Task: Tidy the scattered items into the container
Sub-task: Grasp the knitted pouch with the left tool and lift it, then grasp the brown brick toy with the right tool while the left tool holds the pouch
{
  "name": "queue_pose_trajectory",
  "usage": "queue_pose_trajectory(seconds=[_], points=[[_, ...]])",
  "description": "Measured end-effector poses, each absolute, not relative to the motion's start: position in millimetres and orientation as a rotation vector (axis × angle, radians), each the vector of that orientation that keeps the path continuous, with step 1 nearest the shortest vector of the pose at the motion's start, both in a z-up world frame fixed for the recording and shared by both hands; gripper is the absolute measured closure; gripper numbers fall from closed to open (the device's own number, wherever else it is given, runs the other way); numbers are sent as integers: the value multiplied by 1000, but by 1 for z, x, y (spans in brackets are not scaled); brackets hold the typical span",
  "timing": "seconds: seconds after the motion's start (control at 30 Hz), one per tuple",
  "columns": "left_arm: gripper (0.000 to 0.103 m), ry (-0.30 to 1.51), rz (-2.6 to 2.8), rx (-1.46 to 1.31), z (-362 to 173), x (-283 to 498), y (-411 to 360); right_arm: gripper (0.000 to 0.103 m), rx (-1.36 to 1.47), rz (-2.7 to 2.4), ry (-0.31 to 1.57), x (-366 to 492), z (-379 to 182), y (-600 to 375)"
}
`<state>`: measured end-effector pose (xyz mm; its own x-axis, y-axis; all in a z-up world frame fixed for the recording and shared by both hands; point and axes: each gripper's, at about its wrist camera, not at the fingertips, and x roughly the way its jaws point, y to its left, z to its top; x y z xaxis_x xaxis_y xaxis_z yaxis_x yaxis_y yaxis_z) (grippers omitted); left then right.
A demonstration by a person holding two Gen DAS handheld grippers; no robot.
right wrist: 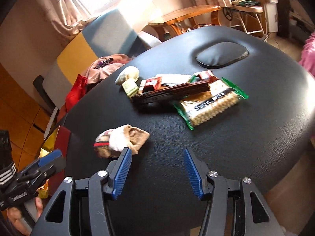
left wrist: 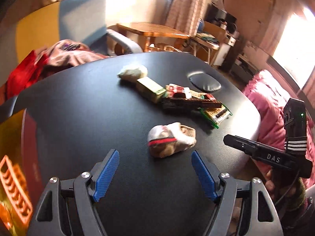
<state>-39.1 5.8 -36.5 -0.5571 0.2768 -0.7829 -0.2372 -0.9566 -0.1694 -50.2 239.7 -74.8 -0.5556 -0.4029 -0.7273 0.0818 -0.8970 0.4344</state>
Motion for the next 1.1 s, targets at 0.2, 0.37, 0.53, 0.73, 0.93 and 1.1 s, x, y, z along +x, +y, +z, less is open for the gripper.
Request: queue_pose_trajectory(seconds=[0.2, 0.37, 0.53, 0.73, 0.93, 1.1], points=[[26, 48, 2487, -1322, -55, -66, 30, 46, 1328, -2516, -566, -51, -84, 257], [25, 44, 2469, -1362, -69, -81, 34, 46, 1324, -2527, -576, -54, -84, 261], [26, 66, 2466, -1383, -79, -89, 38, 45, 1326, -2535, -556, -57, -83, 262], [29, 38, 2474, -1399, -87, -93, 36, 42, 1340, -2532, -558, -58, -84, 262], [60, 73, 2477, -1406, -95, -86, 35, 40, 1342, -2532, -529, -53, -81, 255], [64, -2, 2524, -1417, -93, -66, 15, 40, 1346, -2533, -501, -44, -79, 250]])
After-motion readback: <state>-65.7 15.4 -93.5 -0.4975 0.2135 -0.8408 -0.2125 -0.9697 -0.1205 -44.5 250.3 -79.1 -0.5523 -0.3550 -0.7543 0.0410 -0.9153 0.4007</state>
